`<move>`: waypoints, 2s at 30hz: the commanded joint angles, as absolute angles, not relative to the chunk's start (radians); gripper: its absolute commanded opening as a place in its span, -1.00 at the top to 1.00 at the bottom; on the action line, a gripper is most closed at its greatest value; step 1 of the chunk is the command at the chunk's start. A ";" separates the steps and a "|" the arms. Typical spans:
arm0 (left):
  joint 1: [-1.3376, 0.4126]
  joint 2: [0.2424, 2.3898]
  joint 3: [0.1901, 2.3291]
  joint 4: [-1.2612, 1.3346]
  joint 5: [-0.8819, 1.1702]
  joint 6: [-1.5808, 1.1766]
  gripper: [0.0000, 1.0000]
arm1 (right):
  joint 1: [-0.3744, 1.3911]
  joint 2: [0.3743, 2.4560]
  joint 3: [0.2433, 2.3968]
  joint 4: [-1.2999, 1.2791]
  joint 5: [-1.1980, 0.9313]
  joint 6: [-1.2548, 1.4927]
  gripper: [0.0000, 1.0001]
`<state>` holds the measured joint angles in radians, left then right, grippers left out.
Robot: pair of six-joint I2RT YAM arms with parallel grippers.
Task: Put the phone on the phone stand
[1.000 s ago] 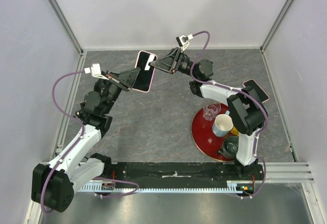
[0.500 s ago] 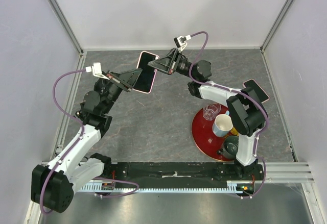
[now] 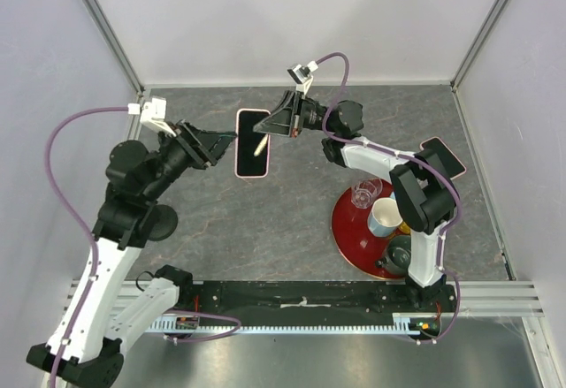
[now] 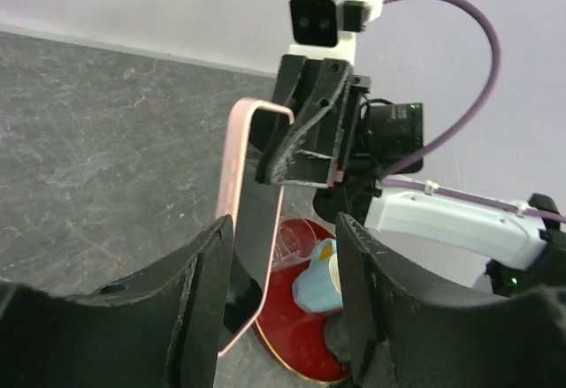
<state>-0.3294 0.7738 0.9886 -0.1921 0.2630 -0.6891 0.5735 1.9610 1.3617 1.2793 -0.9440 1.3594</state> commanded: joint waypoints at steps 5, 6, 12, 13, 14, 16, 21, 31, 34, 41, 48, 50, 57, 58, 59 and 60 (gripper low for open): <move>-0.330 0.928 1.313 -0.710 0.570 -0.496 -0.49 | 0.574 1.918 1.387 1.646 -1.203 1.289 1.00; -0.331 0.971 1.330 -0.742 0.604 -0.473 -0.52 | 0.574 1.893 1.375 1.644 -1.221 1.279 1.00; -0.331 1.061 1.382 -0.793 0.738 -0.370 -0.45 | 0.575 1.867 1.353 1.663 -1.322 1.304 1.00; -0.331 1.075 1.393 -0.825 0.735 -0.353 -0.42 | 0.575 1.867 1.351 1.681 -1.336 1.316 1.00; -0.333 1.086 1.405 -0.840 0.714 -0.325 -0.40 | 0.575 1.868 1.351 1.701 -1.353 1.353 1.00; -0.331 1.107 1.428 -0.850 0.707 -0.307 -0.37 | 0.575 1.867 1.347 1.750 -1.387 1.382 1.00; -0.331 1.141 1.454 -0.847 0.787 -0.278 -0.11 | 0.592 1.841 1.321 1.756 -1.433 1.373 1.00; -0.348 1.184 1.434 -0.900 0.870 -0.233 -0.10 | 0.617 1.816 1.313 1.756 -1.462 1.368 1.00; -0.353 1.193 1.436 -0.897 0.865 -0.226 0.02 | 0.627 1.815 1.316 1.756 -1.465 1.370 1.00; -0.365 1.192 1.427 -0.907 0.871 -0.203 0.46 | 0.640 1.833 1.333 1.756 -1.474 1.376 1.00; -0.380 1.198 1.410 -0.919 0.891 -0.189 0.32 | 0.646 1.841 1.338 1.756 -1.477 1.379 1.00; -0.382 1.201 1.411 -0.926 0.891 -0.187 0.30 | 0.647 1.841 1.338 1.756 -1.479 1.379 1.00; -0.400 1.204 1.411 -0.942 0.887 -0.175 0.35 | 0.652 1.847 1.347 1.756 -1.479 1.387 1.00; -0.405 1.198 1.413 -0.940 0.884 -0.172 0.51 | 0.652 1.848 1.348 1.756 -1.479 1.387 1.00; -0.413 1.197 1.413 -0.942 0.862 -0.172 0.68 | 0.652 1.850 1.350 1.756 -1.477 1.387 1.00; -0.417 1.192 1.413 -0.942 0.836 -0.170 0.78 | 0.653 1.850 1.351 1.758 -1.474 1.387 1.00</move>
